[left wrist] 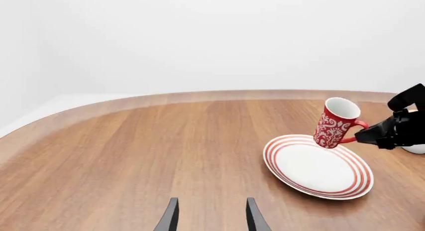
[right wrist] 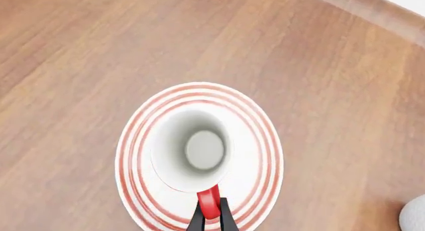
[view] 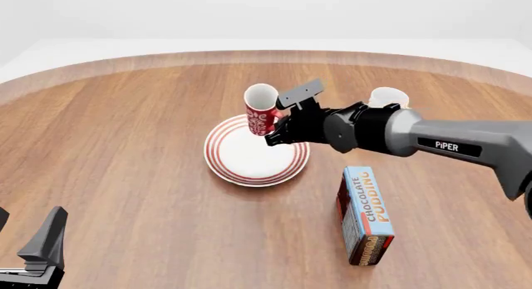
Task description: Pick up the red mug and put it on the plate
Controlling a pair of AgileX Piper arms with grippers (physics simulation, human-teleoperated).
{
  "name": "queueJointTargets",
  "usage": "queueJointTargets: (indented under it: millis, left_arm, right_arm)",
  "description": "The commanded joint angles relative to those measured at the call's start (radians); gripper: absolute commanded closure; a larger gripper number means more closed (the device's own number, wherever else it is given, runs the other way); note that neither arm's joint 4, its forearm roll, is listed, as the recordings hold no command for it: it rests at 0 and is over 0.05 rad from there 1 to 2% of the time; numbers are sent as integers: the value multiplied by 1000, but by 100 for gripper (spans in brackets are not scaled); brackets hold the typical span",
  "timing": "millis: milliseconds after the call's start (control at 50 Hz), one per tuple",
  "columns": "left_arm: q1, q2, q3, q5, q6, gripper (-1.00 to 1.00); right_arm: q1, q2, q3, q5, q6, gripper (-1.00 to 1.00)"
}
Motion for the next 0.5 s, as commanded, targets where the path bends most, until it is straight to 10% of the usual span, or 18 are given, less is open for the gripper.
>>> queueJointTargets:
  millis: [20, 500]
  left_arm:
    - [0, 0, 0, 0, 0, -100]
    - [0, 0, 0, 0, 0, -100]
  right_arm:
    - [-4, 42, -26, -14, 21, 100]
    - [-20, 110, -37, -57, 39, 100]
